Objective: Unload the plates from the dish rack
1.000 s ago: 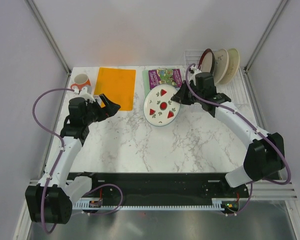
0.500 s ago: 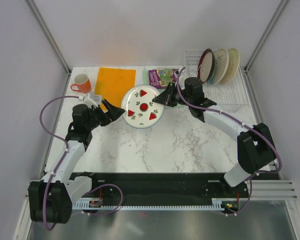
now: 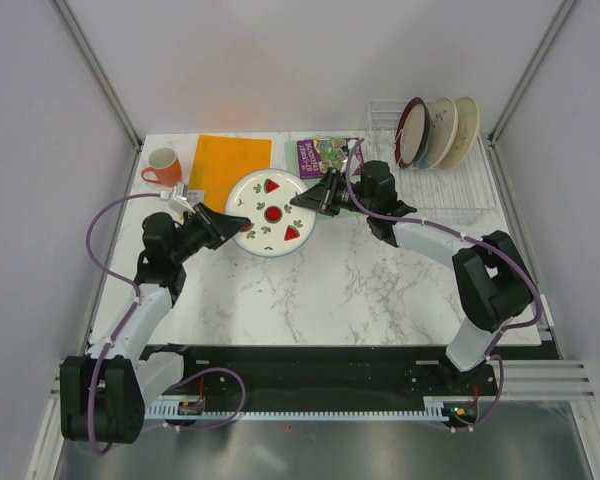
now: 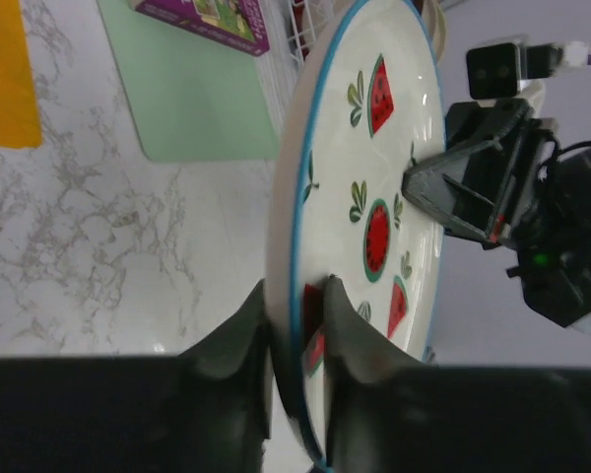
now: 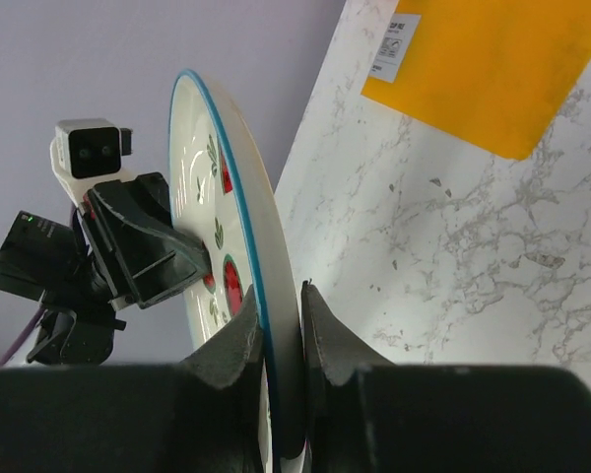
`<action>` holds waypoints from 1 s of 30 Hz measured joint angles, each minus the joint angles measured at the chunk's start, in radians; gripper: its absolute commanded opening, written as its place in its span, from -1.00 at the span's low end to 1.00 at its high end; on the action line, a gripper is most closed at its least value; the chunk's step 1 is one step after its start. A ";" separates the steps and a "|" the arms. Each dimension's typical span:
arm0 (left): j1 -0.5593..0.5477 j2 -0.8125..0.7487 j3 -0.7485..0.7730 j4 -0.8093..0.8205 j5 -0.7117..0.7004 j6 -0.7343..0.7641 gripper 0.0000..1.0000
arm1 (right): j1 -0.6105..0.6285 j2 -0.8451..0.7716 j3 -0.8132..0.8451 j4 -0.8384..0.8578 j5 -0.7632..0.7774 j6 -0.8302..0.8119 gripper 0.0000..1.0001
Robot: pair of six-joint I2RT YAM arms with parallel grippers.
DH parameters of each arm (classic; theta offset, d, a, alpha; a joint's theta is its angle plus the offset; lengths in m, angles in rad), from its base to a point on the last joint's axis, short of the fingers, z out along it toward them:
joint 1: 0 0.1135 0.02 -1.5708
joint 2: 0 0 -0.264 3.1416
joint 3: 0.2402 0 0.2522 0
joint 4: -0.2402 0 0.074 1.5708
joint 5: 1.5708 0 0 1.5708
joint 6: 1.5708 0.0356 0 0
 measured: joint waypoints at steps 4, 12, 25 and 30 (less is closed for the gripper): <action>0.009 0.000 0.003 0.011 0.022 -0.111 -0.95 | -0.011 0.010 -0.018 0.052 -0.025 0.016 -0.82; -0.013 -0.044 0.048 -0.216 -0.071 0.013 -0.96 | 0.015 -0.008 -0.010 -0.135 0.029 -0.070 0.53; 0.007 -0.049 -0.017 -0.527 -0.387 0.165 -0.96 | -0.053 -0.141 0.032 -0.386 0.186 -0.258 0.55; 0.006 -0.021 -0.016 -0.494 -0.391 0.165 -0.95 | -0.061 -0.142 0.031 -0.415 0.190 -0.275 0.55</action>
